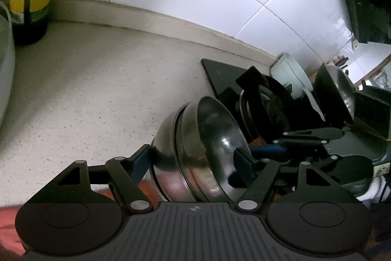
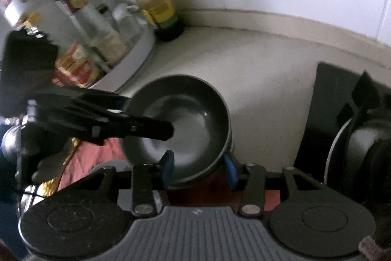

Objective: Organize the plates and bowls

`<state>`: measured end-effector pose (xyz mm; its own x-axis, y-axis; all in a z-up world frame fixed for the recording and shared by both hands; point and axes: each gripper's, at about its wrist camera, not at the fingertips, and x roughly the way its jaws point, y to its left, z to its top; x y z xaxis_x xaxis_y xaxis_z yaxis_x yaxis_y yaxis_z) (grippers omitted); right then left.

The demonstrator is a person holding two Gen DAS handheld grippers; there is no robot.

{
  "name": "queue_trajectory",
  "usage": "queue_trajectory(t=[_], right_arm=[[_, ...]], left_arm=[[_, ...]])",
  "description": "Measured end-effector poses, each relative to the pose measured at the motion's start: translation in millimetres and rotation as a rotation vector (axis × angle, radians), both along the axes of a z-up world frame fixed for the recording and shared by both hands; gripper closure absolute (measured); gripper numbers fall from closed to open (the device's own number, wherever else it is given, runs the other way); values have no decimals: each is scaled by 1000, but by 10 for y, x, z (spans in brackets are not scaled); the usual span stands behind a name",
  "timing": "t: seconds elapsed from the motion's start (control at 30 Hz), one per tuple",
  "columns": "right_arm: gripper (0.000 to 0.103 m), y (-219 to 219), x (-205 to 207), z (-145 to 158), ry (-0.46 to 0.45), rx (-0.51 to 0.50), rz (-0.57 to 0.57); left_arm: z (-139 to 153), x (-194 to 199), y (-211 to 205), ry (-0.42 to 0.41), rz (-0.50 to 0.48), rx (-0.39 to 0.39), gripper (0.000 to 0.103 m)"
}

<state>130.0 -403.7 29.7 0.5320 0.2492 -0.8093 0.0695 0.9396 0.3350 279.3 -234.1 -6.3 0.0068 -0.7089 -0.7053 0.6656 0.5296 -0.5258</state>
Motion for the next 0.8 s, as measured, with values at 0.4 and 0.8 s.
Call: queue_trajectory(t=[0.4, 0.8], right_arm=[[55, -28, -22, -101, -4, 0, 66], [53, -39, 49, -253, 13, 4, 64]], left_arm=[[-50, -34, 117, 4, 40, -57, 18], [-254, 87, 99, 103, 51, 39, 31]])
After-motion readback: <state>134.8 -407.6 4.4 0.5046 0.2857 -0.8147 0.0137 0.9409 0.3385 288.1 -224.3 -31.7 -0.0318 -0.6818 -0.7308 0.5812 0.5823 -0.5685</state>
